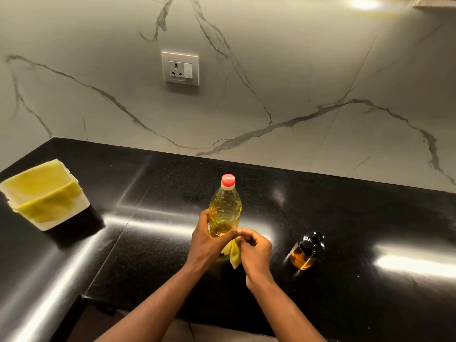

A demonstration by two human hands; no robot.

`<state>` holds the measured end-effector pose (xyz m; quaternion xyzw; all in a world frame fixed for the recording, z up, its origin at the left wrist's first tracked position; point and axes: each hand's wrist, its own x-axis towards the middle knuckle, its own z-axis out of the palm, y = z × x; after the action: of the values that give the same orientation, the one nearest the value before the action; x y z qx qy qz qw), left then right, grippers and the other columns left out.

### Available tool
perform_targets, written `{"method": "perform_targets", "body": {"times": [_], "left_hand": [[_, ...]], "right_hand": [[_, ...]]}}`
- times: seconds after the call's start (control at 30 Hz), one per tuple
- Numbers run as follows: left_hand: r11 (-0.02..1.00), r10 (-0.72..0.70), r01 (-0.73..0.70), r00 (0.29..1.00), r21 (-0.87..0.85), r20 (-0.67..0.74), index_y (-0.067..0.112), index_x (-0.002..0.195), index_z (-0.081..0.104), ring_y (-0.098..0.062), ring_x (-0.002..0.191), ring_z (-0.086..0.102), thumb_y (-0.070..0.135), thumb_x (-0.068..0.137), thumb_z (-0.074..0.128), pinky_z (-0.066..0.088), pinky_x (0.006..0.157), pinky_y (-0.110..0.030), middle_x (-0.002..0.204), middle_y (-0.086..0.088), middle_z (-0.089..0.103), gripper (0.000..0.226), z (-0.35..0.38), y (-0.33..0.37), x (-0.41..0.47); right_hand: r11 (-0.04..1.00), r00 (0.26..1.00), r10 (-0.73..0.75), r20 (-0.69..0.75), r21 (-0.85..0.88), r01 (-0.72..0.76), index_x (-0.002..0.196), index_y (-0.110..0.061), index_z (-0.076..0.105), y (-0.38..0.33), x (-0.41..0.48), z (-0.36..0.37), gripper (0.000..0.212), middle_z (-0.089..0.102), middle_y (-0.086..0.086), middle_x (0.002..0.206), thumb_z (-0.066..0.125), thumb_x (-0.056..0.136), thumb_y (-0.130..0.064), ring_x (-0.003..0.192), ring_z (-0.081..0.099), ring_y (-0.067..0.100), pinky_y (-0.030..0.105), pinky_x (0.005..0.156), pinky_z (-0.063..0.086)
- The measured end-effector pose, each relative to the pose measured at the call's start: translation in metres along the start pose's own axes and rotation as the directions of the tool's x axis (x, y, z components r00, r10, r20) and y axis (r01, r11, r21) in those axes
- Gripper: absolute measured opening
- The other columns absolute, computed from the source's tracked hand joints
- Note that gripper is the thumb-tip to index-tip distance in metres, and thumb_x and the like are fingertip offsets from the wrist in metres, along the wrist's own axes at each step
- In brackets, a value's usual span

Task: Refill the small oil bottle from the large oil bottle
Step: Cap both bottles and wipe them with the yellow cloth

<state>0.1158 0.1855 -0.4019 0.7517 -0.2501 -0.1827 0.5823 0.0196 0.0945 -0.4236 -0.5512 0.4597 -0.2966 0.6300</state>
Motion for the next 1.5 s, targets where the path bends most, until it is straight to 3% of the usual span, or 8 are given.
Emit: {"method": "perform_targets", "body": {"times": [0.13,0.37,0.57,0.73,0.9,1.2,1.33,1.5], "left_hand": [[1.0,-0.011,0.011,1.0,0.009,0.004,0.053,0.121,0.047,0.003,0.112,0.06,0.071,0.061,0.089,0.053,0.09,-0.025,0.122,0.018,0.062,0.076,0.0,-0.001,0.0],[1.0,0.001,-0.002,1.0,0.019,0.012,0.039,0.128,0.05,0.011,0.101,0.064,0.054,0.069,0.092,0.059,0.089,-0.029,0.116,0.015,0.067,0.074,-0.003,-0.004,0.001],[0.999,0.015,-0.016,1.0,0.028,0.013,0.039,0.128,0.051,0.003,0.103,0.066,0.049,0.069,0.095,0.06,0.092,-0.033,0.115,0.014,0.068,0.074,-0.005,-0.004,0.003],[0.996,0.024,-0.028,0.999,0.085,0.044,0.052,0.12,0.046,-0.013,0.121,0.053,0.064,0.063,0.085,0.05,0.102,-0.039,0.122,0.013,0.052,0.07,-0.004,-0.004,0.007],[0.998,0.008,-0.011,0.999,0.057,0.05,0.035,0.153,0.031,-0.014,0.125,0.055,0.061,0.06,0.087,0.052,0.103,-0.036,0.137,0.004,0.05,0.113,-0.004,-0.009,0.009],[0.996,-0.069,0.069,0.998,0.051,-0.002,0.032,0.121,0.056,-0.005,0.095,0.072,0.052,0.057,0.1,0.063,0.083,-0.034,0.106,0.009,0.072,0.08,-0.001,-0.012,0.018],[0.992,-0.094,0.088,0.993,-0.088,-0.077,0.031,0.126,0.055,-0.009,0.097,0.072,0.046,0.064,0.098,0.063,0.084,-0.034,0.111,0.007,0.072,0.077,0.002,0.003,0.017],[0.959,-0.128,0.083,0.98,-0.272,-0.153,0.034,0.117,0.061,-0.012,0.095,0.075,0.051,0.062,0.097,0.063,0.087,-0.039,0.106,0.006,0.075,0.068,0.013,0.021,0.011]], "right_hand": [[0.999,0.999,-0.017,0.034,0.037,0.015,0.102,-0.017,0.081,-0.019,0.016,-0.001,0.022,0.082,0.004,0.093,0.069,0.098,0.0,0.087,0.079,0.023,0.036,0.071,0.064],[0.984,0.999,0.0,0.052,-0.175,0.01,0.082,-0.028,0.08,-0.003,0.011,0.001,0.033,0.08,-0.009,0.081,0.071,0.095,0.001,0.082,0.077,0.014,0.014,0.064,0.055],[0.998,0.998,-0.062,0.019,-0.026,0.063,0.099,-0.022,0.083,-0.006,-0.001,0.002,0.024,0.082,0.001,0.089,0.069,0.098,-0.003,0.083,0.079,0.02,0.035,0.071,0.064],[0.997,0.998,-0.054,0.039,-0.061,0.056,0.097,-0.019,0.084,-0.031,0.019,0.011,0.028,0.082,-0.004,0.09,0.069,0.095,0.004,0.09,0.079,0.015,0.018,0.066,0.058],[0.988,1.0,-0.002,0.03,-0.156,0.007,0.09,-0.026,0.081,-0.005,0.005,0.008,0.027,0.081,-0.006,0.087,0.069,0.095,-0.002,0.085,0.077,0.014,0.01,0.062,0.053],[0.993,0.998,-0.046,-0.037,-0.115,0.041,0.098,-0.026,0.081,-0.002,-0.001,0.001,0.026,0.08,-0.005,0.093,0.07,0.095,-0.003,0.092,0.077,0.015,0.037,0.082,0.066],[0.933,0.96,-0.275,-0.046,-0.255,0.255,0.099,-0.03,0.079,-0.011,-0.007,-0.016,0.018,0.078,-0.008,0.097,0.074,0.096,-0.013,0.095,0.075,0.009,0.031,0.085,0.063],[0.712,0.815,-0.564,0.133,-0.423,0.561,0.148,-0.012,0.061,-0.015,-0.029,-0.009,0.043,0.064,0.004,0.148,0.059,0.106,-0.009,0.136,0.06,0.01,0.03,0.114,0.051]]}}
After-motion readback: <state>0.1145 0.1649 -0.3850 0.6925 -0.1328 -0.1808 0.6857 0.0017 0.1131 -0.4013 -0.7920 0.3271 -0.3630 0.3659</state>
